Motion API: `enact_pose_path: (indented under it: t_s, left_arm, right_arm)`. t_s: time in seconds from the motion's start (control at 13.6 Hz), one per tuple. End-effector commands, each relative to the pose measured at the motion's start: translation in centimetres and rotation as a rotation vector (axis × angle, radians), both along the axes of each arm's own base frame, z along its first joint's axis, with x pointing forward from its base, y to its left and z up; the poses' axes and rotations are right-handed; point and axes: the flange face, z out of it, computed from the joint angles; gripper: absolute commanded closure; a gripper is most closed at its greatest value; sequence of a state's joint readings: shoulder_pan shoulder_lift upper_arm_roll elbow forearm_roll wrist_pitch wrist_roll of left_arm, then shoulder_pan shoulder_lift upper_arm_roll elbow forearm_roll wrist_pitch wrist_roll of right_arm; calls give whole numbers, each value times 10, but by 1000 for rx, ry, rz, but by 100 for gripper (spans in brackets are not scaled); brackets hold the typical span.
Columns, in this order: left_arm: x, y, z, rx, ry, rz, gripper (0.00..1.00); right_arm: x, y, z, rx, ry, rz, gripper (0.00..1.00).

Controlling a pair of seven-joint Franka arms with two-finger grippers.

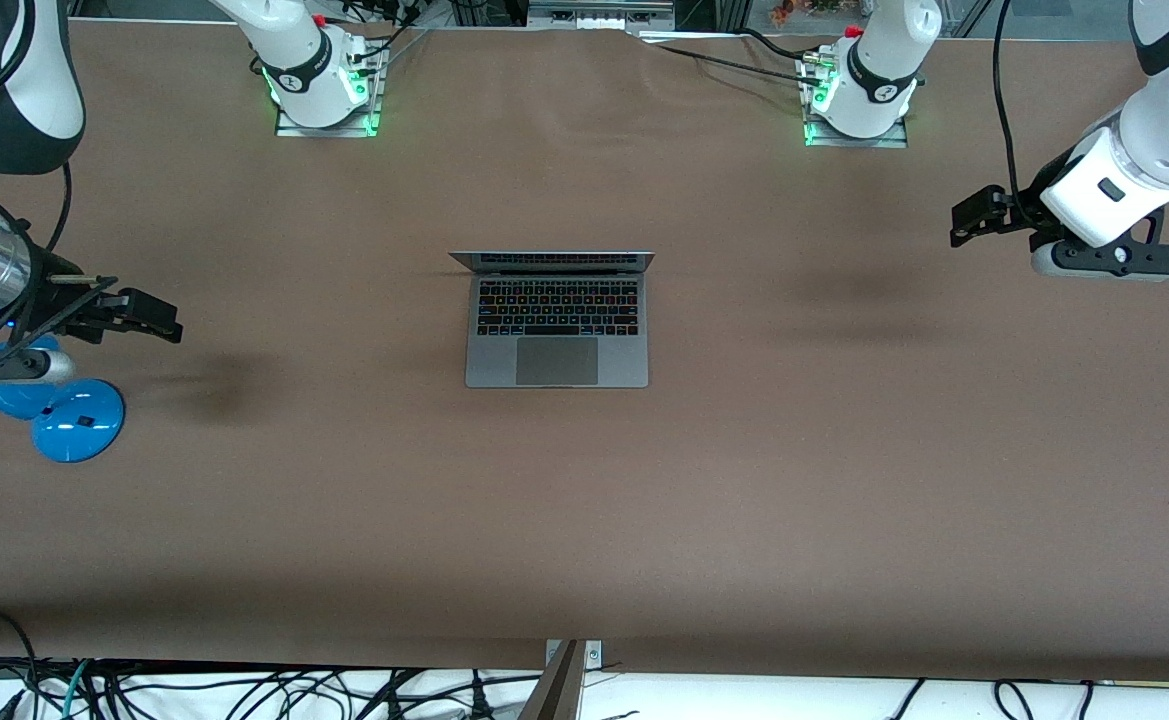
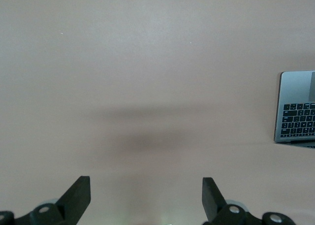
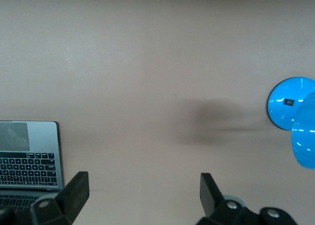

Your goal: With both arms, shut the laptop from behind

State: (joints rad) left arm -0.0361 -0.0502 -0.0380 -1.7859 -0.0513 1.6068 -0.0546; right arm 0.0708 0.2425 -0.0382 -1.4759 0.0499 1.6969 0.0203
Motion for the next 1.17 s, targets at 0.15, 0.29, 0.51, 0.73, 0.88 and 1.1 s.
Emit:
enact_pose_path:
  t_s: [0.15,0.29,0.51,0.73,0.88,1.1]
  left_arm:
    - [5,-4,6,11,-13,-1,0]
    - [9,-4,9,25,-24,3,0]
    - [13,-6,-1,24,-9,3,0]
    - [14,-3,-7,20,1,10,0]
    - [15,-6,-6,21,-9,6,0]
    - [15,-9,-5,19,-10,1,0]
  right_arm:
    - [-7,-2,8,3,1,11,0]
    - [-7,-1,7,-2,1,8,0]
    - [-7,-5,8,-39,-1,9,0]
    - [-7,-7,8,-44,-1,10,0]
    - [-7,-6,8,-45,0,11,0]
    - [-7,-5,8,-58,0,18,0]
